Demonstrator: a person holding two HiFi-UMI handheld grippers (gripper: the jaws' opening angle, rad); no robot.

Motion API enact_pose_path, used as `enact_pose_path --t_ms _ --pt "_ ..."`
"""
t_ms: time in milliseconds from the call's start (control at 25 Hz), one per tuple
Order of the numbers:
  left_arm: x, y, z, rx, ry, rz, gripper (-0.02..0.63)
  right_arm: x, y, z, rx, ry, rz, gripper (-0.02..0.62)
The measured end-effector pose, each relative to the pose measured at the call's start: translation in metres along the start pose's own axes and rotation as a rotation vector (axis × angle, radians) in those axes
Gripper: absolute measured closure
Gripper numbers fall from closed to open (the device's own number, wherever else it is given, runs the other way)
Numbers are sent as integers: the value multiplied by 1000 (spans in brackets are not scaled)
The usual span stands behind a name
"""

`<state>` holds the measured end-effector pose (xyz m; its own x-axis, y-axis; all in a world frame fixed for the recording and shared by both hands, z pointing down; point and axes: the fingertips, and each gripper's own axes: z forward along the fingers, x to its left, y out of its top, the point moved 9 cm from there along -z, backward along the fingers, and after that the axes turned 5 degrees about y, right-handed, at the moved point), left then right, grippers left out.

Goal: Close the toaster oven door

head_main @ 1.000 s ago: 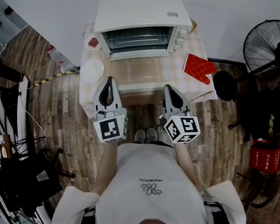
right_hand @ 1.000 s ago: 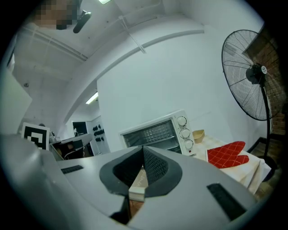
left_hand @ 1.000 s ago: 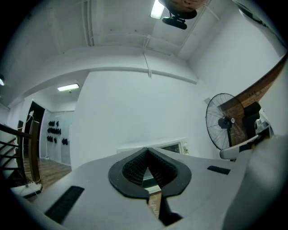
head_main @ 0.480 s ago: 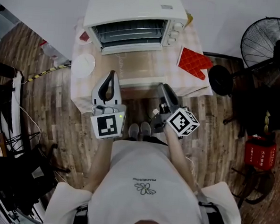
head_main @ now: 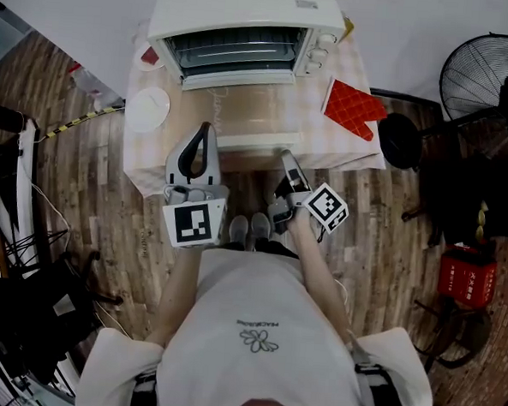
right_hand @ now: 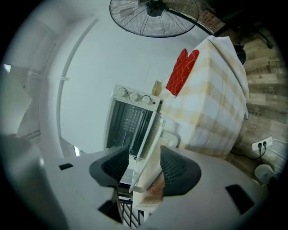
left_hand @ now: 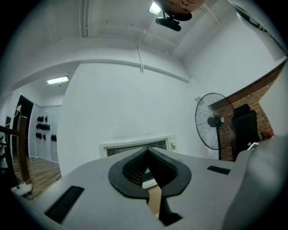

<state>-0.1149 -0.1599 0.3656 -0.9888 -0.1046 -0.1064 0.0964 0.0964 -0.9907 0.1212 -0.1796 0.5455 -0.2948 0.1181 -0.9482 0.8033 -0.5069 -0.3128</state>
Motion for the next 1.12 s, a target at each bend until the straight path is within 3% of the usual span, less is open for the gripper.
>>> enact_pose_path --t_ms 120,360,1120 --pt "1 -1 1 6 5 2 592 -11 -3 4 -1 -39 34 416" --pt "4 -2 5 12 11 26 591 -35 -13 12 -56 -162 211 417" --pt "14 -11 9 55 33 43 591 -51 -10 37 -78 -204 246 494"
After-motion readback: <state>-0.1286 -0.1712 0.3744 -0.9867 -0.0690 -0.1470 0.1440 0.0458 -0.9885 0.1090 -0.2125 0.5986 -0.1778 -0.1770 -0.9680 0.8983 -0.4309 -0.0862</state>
